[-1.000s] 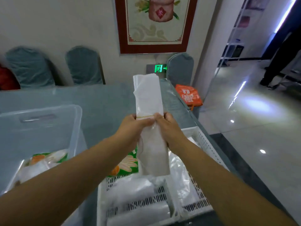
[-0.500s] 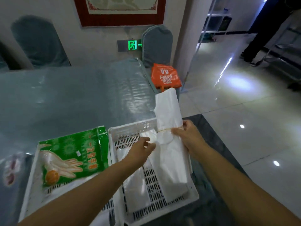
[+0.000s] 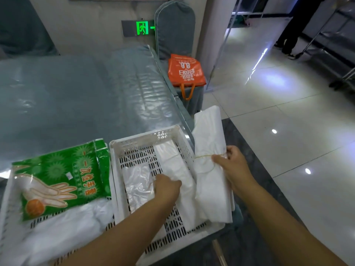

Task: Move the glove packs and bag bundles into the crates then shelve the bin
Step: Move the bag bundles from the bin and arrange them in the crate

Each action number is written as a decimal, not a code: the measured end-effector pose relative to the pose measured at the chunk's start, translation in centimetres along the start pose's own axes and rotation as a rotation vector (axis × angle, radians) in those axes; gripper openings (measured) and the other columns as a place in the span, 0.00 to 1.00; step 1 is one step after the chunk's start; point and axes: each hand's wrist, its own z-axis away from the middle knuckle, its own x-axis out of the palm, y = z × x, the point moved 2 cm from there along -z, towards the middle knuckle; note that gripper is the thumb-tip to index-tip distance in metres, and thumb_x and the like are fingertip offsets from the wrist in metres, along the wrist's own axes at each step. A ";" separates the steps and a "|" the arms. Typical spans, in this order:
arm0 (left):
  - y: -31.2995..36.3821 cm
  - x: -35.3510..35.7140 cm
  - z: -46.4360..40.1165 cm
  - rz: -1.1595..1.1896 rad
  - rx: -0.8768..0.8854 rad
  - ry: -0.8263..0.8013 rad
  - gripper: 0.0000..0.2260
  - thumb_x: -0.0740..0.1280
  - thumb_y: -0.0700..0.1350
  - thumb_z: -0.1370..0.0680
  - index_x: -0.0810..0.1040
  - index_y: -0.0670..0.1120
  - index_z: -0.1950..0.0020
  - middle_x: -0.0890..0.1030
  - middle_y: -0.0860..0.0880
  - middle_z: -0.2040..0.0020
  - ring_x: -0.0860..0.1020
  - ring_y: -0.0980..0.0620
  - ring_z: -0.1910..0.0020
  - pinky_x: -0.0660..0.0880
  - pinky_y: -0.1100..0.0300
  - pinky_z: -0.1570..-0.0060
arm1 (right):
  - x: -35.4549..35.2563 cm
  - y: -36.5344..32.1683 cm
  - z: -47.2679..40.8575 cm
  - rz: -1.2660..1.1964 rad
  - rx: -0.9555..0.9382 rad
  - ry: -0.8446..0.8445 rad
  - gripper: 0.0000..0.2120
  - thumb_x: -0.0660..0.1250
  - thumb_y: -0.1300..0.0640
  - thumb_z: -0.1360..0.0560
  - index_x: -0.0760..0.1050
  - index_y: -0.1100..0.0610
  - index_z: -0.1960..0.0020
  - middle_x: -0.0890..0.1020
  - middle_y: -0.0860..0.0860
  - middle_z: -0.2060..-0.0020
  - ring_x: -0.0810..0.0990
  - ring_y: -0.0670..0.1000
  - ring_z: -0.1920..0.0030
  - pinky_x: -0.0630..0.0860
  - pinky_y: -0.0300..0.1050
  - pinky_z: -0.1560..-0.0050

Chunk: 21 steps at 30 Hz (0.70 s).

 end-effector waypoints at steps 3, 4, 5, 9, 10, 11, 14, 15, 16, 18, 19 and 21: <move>0.2 0.8 -0.1 0.148 -0.141 0.055 0.17 0.68 0.36 0.30 0.67 0.34 0.45 0.73 0.41 0.55 0.74 0.44 0.55 0.74 0.54 0.56 | -0.3 0.3 0.0 -0.005 -0.011 0.026 0.12 0.71 0.61 0.30 0.70 0.50 0.53 0.79 0.46 0.57 0.79 0.44 0.59 0.74 0.35 0.64; 0.3 1.0 -0.3 0.199 -0.177 0.068 0.16 0.68 0.35 0.30 0.68 0.34 0.46 0.75 0.40 0.51 0.76 0.43 0.53 0.75 0.53 0.52 | -0.4 0.3 -0.1 -0.005 -0.010 0.027 0.12 0.71 0.60 0.30 0.70 0.50 0.53 0.79 0.46 0.56 0.79 0.44 0.58 0.74 0.36 0.63; 0.3 1.0 -0.5 0.228 -0.201 0.085 0.16 0.68 0.35 0.30 0.70 0.34 0.45 0.77 0.39 0.49 0.77 0.41 0.51 0.76 0.51 0.49 | -0.6 0.4 -0.2 -0.007 -0.008 0.022 0.13 0.71 0.60 0.31 0.70 0.50 0.52 0.79 0.45 0.55 0.79 0.45 0.57 0.73 0.37 0.62; 0.6 1.4 -0.4 0.191 -0.179 0.105 0.07 0.69 0.38 0.32 0.78 0.38 0.55 0.79 0.39 0.52 0.78 0.40 0.55 0.78 0.50 0.52 | -1.0 0.6 -0.4 -0.001 0.002 0.002 0.13 0.71 0.60 0.31 0.70 0.47 0.54 0.79 0.44 0.55 0.80 0.44 0.58 0.73 0.34 0.65; 0.7 1.6 -0.3 0.220 -0.150 0.108 0.04 0.68 0.38 0.32 0.76 0.39 0.59 0.79 0.40 0.55 0.78 0.42 0.59 0.78 0.52 0.56 | -1.1 0.7 -0.4 -0.003 0.004 0.002 0.13 0.71 0.60 0.31 0.70 0.47 0.54 0.79 0.44 0.56 0.80 0.44 0.58 0.73 0.34 0.65; 0.8 1.8 -0.2 0.259 -0.129 0.113 0.04 0.69 0.37 0.31 0.73 0.40 0.61 0.79 0.40 0.56 0.78 0.43 0.62 0.77 0.54 0.60 | -1.1 0.8 -0.5 -0.002 0.007 0.002 0.13 0.71 0.60 0.31 0.70 0.47 0.54 0.79 0.44 0.56 0.80 0.44 0.58 0.73 0.34 0.65; 0.9 2.2 -0.2 0.378 -0.129 0.114 0.10 0.69 0.37 0.30 0.74 0.34 0.51 0.79 0.38 0.53 0.79 0.40 0.59 0.78 0.51 0.58 | -1.2 1.0 -0.7 0.013 0.019 0.000 0.13 0.71 0.59 0.31 0.70 0.48 0.52 0.78 0.44 0.55 0.79 0.45 0.57 0.72 0.35 0.64; 0.8 2.2 -0.3 0.410 -0.142 0.108 0.14 0.70 0.38 0.29 0.73 0.33 0.47 0.79 0.36 0.51 0.79 0.39 0.56 0.79 0.47 0.54 | -1.2 1.0 -0.7 0.017 0.023 -0.002 0.13 0.71 0.59 0.31 0.70 0.49 0.51 0.78 0.45 0.54 0.79 0.45 0.56 0.72 0.36 0.63; 0.7 2.1 -0.4 0.422 -0.147 0.093 0.16 0.70 0.38 0.29 0.71 0.32 0.45 0.78 0.36 0.51 0.79 0.38 0.55 0.79 0.46 0.54 | -1.2 1.0 -0.7 0.019 0.026 -0.003 0.14 0.71 0.59 0.31 0.70 0.50 0.50 0.78 0.45 0.54 0.78 0.45 0.55 0.73 0.37 0.63; 0.7 1.9 -0.4 0.383 -0.091 0.027 0.12 0.68 0.39 0.27 0.73 0.36 0.47 0.79 0.39 0.52 0.79 0.42 0.58 0.78 0.53 0.62 | -0.9 0.9 -0.6 0.023 0.025 -0.006 0.14 0.71 0.60 0.31 0.70 0.52 0.49 0.78 0.47 0.53 0.78 0.46 0.55 0.73 0.38 0.62; 0.7 1.7 -0.3 0.344 -0.052 0.000 0.08 0.67 0.38 0.27 0.73 0.38 0.49 0.79 0.41 0.54 0.78 0.45 0.61 0.76 0.56 0.65 | -0.8 0.8 -0.5 0.031 0.020 -0.011 0.14 0.71 0.61 0.31 0.70 0.52 0.49 0.78 0.47 0.53 0.79 0.46 0.55 0.73 0.38 0.62; 0.8 0.8 0.0 0.296 0.004 0.020 0.04 0.64 0.37 0.27 0.74 0.42 0.53 0.79 0.43 0.56 0.78 0.46 0.61 0.76 0.56 0.65 | -0.2 0.6 -0.2 0.032 0.000 -0.031 0.13 0.71 0.62 0.31 0.70 0.51 0.52 0.79 0.47 0.54 0.80 0.44 0.59 0.75 0.35 0.65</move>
